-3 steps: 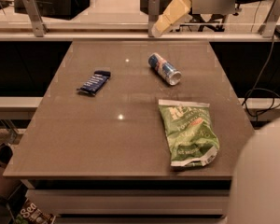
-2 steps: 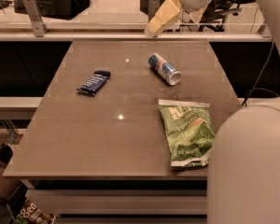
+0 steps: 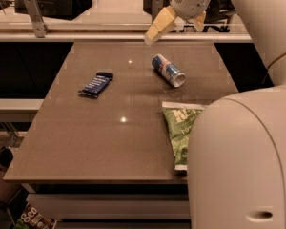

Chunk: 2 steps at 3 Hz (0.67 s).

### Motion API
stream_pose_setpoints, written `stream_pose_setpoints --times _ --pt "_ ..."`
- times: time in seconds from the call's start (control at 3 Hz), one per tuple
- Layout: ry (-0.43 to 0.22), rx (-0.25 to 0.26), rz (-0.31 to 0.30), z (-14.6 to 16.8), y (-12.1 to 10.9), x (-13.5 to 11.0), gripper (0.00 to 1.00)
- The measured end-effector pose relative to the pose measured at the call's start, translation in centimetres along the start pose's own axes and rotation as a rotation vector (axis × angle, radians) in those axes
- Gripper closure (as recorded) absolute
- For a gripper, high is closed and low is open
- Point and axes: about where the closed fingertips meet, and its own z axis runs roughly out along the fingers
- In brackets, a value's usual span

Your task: Place redbull can upright

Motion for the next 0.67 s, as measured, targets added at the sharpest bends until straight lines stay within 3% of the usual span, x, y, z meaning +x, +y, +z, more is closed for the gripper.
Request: stream_pose_setpoints --times 0.33,0.67 --pt "0.078 0.079 0.085 2.1 -1.2 0.5 0.00" --pt "0.120 0.114 0.134 3.3 -1.3 1.2 0.00"
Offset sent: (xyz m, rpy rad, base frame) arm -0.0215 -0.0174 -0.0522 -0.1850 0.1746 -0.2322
